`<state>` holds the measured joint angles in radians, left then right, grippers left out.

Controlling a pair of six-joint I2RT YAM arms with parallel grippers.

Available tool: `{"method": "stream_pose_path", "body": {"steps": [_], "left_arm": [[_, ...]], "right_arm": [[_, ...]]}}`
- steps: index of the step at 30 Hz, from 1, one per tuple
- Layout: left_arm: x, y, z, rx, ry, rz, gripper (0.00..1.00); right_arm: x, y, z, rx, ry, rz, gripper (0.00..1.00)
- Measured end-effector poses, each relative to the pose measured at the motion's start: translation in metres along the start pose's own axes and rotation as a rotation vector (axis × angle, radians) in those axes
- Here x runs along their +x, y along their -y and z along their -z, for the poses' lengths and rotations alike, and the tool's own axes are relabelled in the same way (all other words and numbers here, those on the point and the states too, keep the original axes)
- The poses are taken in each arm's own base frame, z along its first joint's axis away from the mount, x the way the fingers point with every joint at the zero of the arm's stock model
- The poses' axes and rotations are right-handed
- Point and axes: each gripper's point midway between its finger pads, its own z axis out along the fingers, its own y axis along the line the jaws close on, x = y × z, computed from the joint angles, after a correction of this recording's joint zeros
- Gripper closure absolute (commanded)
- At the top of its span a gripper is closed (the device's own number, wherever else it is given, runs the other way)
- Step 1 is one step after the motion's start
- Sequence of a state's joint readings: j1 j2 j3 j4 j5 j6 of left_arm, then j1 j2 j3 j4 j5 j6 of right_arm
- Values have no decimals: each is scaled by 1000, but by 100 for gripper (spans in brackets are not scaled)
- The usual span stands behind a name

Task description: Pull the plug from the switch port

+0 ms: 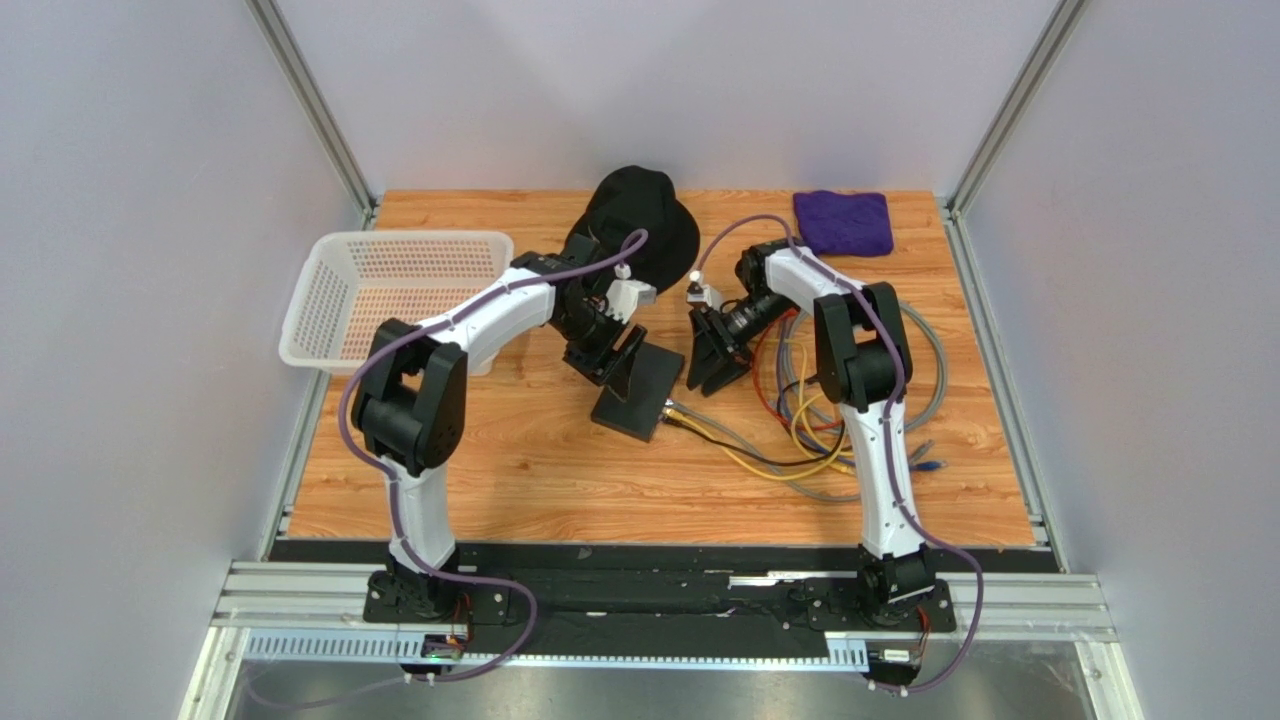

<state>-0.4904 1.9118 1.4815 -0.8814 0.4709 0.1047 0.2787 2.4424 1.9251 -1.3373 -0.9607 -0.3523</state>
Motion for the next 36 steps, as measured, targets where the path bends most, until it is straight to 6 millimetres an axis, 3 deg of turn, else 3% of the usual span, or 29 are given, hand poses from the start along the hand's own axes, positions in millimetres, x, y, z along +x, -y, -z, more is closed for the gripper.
{"method": "stream_pose_path", "body": {"steps": [8, 11, 18, 24, 36], "left_arm": [[-25, -20, -19, 8, 8, 57, 37], [-23, -26, -29, 9, -11, 75, 40], [-23, -30, -30, 10, -8, 113, 47], [-12, -32, -45, 35, -37, 188, 49], [-11, -28, -47, 62, -36, 262, 51]], "right_arm": [[18, -3, -24, -77, -18, -124, 43], [16, -4, -25, -72, 10, -139, 43], [10, -5, -28, -66, 50, -163, 44], [8, -8, -34, -51, 78, -133, 46], [5, -10, -40, -22, 183, -118, 51]]}}
